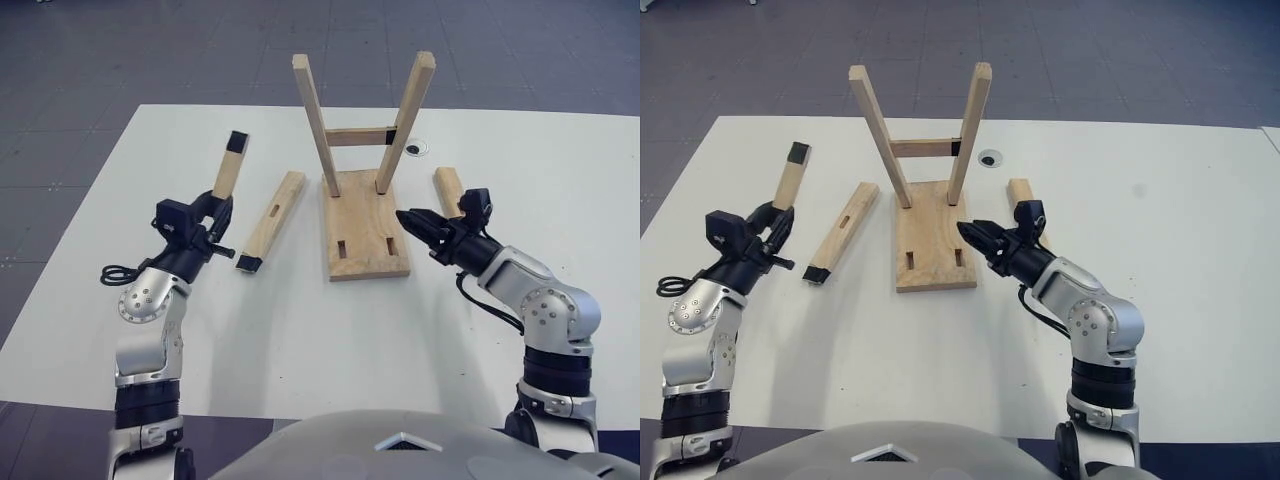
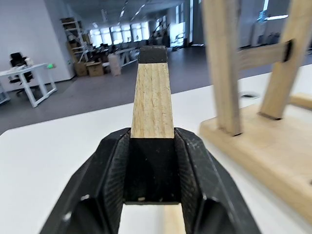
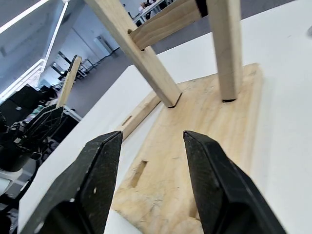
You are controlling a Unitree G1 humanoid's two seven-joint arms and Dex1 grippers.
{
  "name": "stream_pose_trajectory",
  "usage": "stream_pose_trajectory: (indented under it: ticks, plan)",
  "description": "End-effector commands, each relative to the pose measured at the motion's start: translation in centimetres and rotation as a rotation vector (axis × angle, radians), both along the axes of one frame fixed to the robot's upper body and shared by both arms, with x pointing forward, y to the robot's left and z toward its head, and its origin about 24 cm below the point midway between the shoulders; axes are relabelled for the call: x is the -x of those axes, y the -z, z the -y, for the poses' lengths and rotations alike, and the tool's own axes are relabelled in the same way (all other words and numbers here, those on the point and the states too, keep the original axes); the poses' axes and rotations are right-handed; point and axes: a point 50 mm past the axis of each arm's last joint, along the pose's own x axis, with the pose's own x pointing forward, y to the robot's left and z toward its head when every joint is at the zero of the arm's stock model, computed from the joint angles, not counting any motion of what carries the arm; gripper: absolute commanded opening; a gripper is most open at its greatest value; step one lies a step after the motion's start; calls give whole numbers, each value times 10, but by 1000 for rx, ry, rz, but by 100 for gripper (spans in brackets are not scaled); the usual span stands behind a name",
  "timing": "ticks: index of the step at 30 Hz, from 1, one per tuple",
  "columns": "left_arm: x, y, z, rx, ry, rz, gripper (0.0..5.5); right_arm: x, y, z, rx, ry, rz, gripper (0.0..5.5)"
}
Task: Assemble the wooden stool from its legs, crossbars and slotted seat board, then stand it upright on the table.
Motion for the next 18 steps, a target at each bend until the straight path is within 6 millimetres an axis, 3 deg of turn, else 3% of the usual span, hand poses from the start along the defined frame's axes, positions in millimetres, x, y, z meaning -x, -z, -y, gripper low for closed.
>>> stream_pose_trajectory:
  ticks: [1,5,7,17,18]
  plan:
    - [12,-6,42,17,206,0,131,-10,-22,-21,-179,-51,-4,228]
    - [8,-10,64,22,283,13,131,-14,-32,-38,-304,-79,-31,280]
    - [4,-12,69,20,296,23,131,-16,-34,-43,-340,-84,-44,332]
    - [6,-7,89,45,385,9,131,-28,-45,-57,-532,-95,-80,334]
    - [6,-8,90,49,384,12,131,-29,-43,-58,-531,-94,-88,314]
